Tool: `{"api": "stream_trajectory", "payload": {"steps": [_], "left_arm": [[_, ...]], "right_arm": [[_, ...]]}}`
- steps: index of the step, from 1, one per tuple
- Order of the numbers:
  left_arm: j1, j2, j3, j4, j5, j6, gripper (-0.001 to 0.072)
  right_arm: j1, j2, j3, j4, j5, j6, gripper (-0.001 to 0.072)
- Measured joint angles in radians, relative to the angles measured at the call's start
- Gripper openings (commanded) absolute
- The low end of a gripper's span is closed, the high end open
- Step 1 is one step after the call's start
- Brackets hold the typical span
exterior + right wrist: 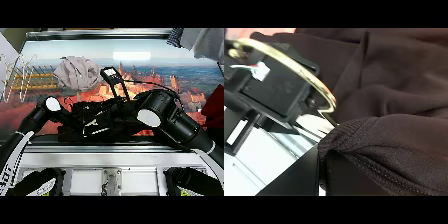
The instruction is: Fold the clothes and pants, and hang the long-sleeved shirts on hangers.
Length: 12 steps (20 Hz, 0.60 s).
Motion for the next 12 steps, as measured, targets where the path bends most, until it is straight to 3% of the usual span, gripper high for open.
{"api": "stream_trajectory", "payload": {"steps": [9, 10, 11, 12], "left_arm": [[0.0, 0.0, 0.0, 0.002, -0.002, -0.001, 0.002], [0.0, 0.0, 0.0, 0.002, -0.003, -0.001, 0.002], [0.0, 0.0, 0.0, 0.001, -0.002, -0.002, 0.002], [0.0, 0.0, 0.0, -0.001, -0.002, -0.003, 0.002]], "right_arm": [[0.002, -0.026, 0.0, 0.05, -0.022, -0.053, 0.0041], [0.002, -0.028, 0.0, 0.057, -0.023, -0.061, 0.0183], [0.002, -0.029, 0.0, 0.065, -0.026, -0.072, 0.0371], [0.002, -0.03, 0.0, 0.073, -0.026, -0.08, 0.0455]]}}
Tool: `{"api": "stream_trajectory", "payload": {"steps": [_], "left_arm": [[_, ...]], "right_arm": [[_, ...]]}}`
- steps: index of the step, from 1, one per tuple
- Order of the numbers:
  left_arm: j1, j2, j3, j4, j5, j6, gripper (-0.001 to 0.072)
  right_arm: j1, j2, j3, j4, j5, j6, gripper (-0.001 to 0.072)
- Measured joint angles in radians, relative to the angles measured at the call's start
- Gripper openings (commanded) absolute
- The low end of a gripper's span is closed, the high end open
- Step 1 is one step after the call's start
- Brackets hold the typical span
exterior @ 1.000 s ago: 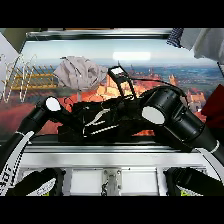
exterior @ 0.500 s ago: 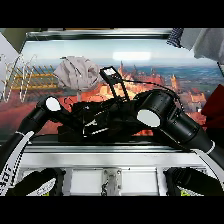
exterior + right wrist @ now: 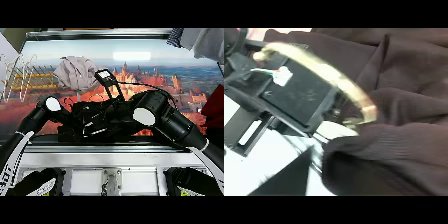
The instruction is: Fold the clothes and pants, and hang the long-sleeved shirts on hangers.
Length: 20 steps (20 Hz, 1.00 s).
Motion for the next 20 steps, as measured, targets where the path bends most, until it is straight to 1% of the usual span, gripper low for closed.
{"api": "stream_trajectory", "payload": {"steps": [5, 6, 7, 8, 10, 14, 18, 20], "left_arm": [[0.0, 0.0, 0.0, -0.001, 0.0, 0.0, 0.0019], [0.0, 0.0, 0.0, -0.001, 0.0, 0.0, 0.002], [0.0, 0.0, 0.0, 0.0, 0.0, 0.0, 0.0019], [0.0, 0.0, 0.0, 0.0, 0.0, 0.001, 0.002], [0.0, 0.0, 0.0, 0.002, 0.0, 0.001, 0.0019], [0.0, 0.0, 0.0, 0.004, -0.001, 0.003, 0.002], [0.0, 0.0, 0.0, 0.002, -0.001, 0.003, 0.002], [0.0, 0.0, 0.0, 0.002, -0.005, 0.003, 0.002]], "right_arm": [[-0.018, 0.038, 0.001, 0.008, 0.047, -0.03, 0.0459], [-0.034, 0.058, 0.001, 0.008, 0.066, -0.037, 0.048], [-0.053, 0.078, 0.001, 0.008, 0.085, -0.043, 0.0609], [-0.076, 0.097, 0.001, 0.009, 0.106, -0.044, 0.068], [-0.134, 0.133, 0.001, 0.022, 0.161, -0.057, 0.0679], [-0.239, 0.164, 0.001, 0.076, 0.246, -0.128, 0.0678], [-0.269, 0.159, 0.001, 0.102, 0.264, -0.165, 0.0677], [-0.275, 0.159, 0.001, 0.078, 0.268, -0.212, 0.0678]]}}
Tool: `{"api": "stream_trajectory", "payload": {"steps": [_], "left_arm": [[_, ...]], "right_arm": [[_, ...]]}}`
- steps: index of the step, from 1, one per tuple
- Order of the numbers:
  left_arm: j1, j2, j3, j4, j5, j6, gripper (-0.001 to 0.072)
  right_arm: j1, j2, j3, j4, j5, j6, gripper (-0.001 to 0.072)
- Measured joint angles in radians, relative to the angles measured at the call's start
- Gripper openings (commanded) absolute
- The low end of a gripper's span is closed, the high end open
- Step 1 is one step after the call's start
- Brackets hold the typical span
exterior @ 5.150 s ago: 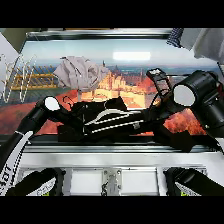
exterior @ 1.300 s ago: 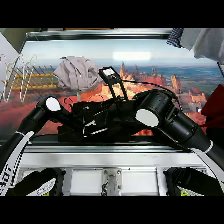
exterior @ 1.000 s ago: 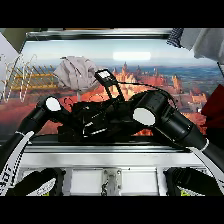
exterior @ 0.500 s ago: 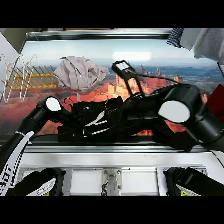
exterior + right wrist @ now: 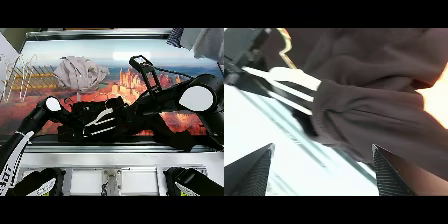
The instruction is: Fold the clothes and pants, and hang the long-sleeved shirts on hangers.
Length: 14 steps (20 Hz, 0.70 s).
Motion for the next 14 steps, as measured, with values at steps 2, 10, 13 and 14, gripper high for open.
{"api": "stream_trajectory", "payload": {"steps": [2, 10, 13, 14], "left_arm": [[0.0, 0.0, 0.0, 0.0, -0.001, 0.0, 0.002], [0.0, 0.0, 0.0, 0.0, -0.004, -0.002, 0.002], [0.0, 0.0, 0.0, 0.0, -0.004, -0.002, 0.002], [0.0, 0.0, 0.0, 0.0, -0.004, -0.002, 0.0019]], "right_arm": [[-0.008, 0.002, 0.0, 0.009, 0.018, -0.119, 0.0678], [-0.037, 0.003, 0.0, 0.08, 0.047, -0.42, 0.0677], [-0.141, 0.003, -0.002, 0.116, 0.081, -0.563, 0.0677], [-0.192, 0.003, -0.006, 0.145, 0.092, -0.611, 0.0677]]}}
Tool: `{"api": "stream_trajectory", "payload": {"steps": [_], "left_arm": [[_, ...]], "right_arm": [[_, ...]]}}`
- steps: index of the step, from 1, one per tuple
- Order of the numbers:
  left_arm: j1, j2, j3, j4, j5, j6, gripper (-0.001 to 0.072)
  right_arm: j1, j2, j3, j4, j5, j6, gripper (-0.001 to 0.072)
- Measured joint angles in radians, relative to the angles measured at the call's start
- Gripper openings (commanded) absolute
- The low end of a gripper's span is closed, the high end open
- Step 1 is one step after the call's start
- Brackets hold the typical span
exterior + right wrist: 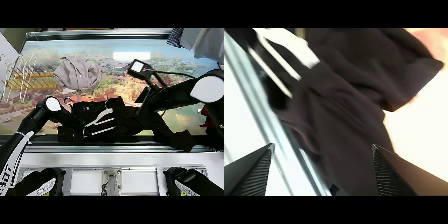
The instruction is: Fold the clothes and pants, and hang the long-sleeved shirts on hangers.
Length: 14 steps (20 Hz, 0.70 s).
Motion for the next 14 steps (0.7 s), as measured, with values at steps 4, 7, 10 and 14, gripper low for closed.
{"api": "stream_trajectory", "payload": {"steps": [4, 7, 10, 14], "left_arm": [[0.0, 0.0, 0.0, 0.0, 0.0, 0.002, 0.002], [0.0, 0.0, 0.0, 0.0, 0.0, 0.002, 0.002], [0.0, 0.0, 0.0, 0.0, 0.0, 0.001, 0.002], [0.0, 0.0, 0.0, 0.0, 0.0, 0.001, 0.002]], "right_arm": [[-0.308, -0.004, -0.069, 0.274, 0.065, -0.264, 0.0677], [-0.529, -0.036, -0.162, 0.475, 0.138, -0.452, 0.0677], [-0.671, -0.105, -0.236, 0.594, 0.222, -0.628, 0.0678], [-0.728, -0.224, -0.275, 0.661, 0.328, -0.89, 0.0677]]}}
